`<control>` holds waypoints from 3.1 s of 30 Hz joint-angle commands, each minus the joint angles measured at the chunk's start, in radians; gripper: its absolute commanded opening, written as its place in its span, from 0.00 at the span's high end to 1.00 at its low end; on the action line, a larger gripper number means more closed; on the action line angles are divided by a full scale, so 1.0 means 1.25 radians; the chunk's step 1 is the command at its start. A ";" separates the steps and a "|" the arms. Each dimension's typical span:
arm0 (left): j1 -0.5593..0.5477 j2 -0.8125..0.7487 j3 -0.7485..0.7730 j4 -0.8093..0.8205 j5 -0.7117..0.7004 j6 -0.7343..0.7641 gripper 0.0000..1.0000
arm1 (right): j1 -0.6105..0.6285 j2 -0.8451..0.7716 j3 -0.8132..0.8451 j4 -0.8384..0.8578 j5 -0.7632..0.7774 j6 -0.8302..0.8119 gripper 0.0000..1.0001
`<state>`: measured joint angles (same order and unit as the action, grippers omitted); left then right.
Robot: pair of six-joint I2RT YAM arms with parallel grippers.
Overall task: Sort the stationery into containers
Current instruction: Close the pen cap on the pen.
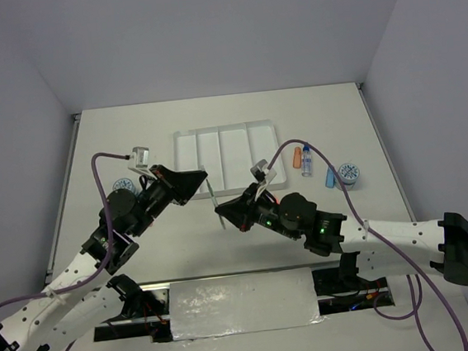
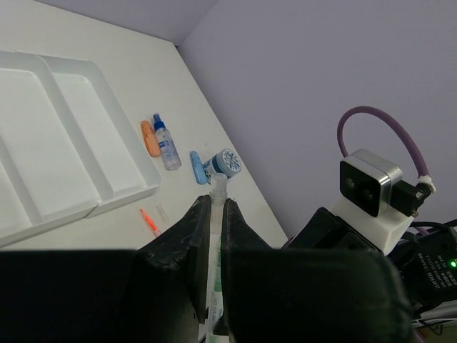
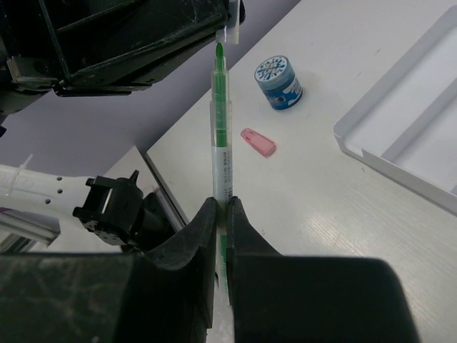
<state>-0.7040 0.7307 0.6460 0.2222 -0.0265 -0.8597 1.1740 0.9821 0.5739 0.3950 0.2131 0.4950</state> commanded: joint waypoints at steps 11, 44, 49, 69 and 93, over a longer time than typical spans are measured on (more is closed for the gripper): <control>-0.004 -0.005 -0.030 0.098 0.040 0.008 1.00 | 0.006 -0.003 0.054 -0.007 0.044 -0.013 1.00; -0.004 -0.011 -0.035 0.100 0.151 0.064 0.51 | 0.003 -0.016 0.092 0.110 0.043 -0.209 1.00; -0.004 -0.018 -0.030 0.098 0.156 0.064 0.45 | 0.005 -0.025 0.089 0.098 0.043 -0.205 1.00; -0.004 -0.021 -0.022 0.146 0.263 0.155 1.00 | -0.015 0.019 0.105 0.066 -0.125 -0.230 0.68; -0.004 0.022 0.122 0.014 0.226 0.237 0.21 | -0.047 0.039 0.102 0.051 -0.148 -0.200 1.00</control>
<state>-0.7078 0.7673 0.7376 0.2264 0.3046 -0.5968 1.1122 1.0302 0.6563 0.4473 0.0219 0.2527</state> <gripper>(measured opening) 0.791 0.197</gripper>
